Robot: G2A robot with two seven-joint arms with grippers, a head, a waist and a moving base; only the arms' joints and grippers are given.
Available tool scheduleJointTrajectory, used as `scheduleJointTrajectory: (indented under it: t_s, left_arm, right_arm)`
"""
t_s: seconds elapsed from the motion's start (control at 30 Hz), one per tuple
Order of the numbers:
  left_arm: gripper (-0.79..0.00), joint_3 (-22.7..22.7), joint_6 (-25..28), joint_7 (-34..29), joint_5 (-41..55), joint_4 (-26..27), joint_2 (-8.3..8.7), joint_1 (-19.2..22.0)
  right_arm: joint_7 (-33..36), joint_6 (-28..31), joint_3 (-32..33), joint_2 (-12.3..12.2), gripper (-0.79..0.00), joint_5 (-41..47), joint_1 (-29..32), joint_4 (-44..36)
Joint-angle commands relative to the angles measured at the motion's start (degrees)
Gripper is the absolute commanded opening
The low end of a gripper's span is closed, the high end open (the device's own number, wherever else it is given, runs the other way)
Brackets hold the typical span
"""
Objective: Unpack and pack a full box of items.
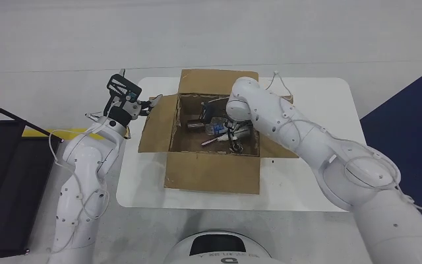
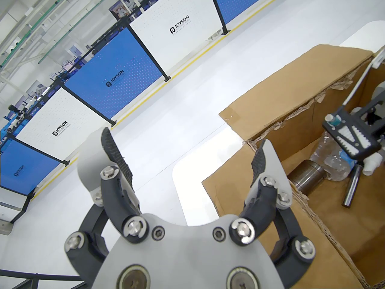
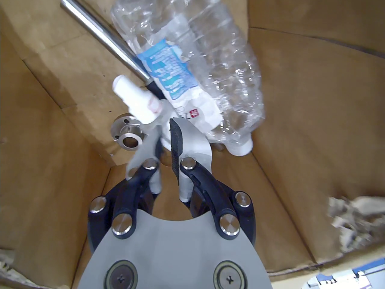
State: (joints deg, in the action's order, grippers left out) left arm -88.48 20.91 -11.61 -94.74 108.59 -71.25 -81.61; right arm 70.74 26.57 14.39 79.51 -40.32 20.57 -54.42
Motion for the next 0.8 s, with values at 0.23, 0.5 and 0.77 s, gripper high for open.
scheduleJointTrajectory:
  t_s: [0.23,0.5,0.77]
  left_arm:
    - [0.000,-0.02,0.00,0.00,0.00,0.00,0.00,0.00]
    - [0.000,-0.02,0.00,0.00,0.00,0.00,0.00,0.00]
    - [0.000,-0.02,0.00,0.00,0.00,0.00,0.00,0.00]
  right_arm:
    - [2.88,-1.34,2.84,-3.32,-0.779,-2.19,2.82,-5.49]
    - [6.08,0.57,2.42,-3.39,-0.563,-2.75,4.70,-6.73]
    - [4.70,1.34,2.13,-1.91,-0.591,-2.96,4.75,-3.19]
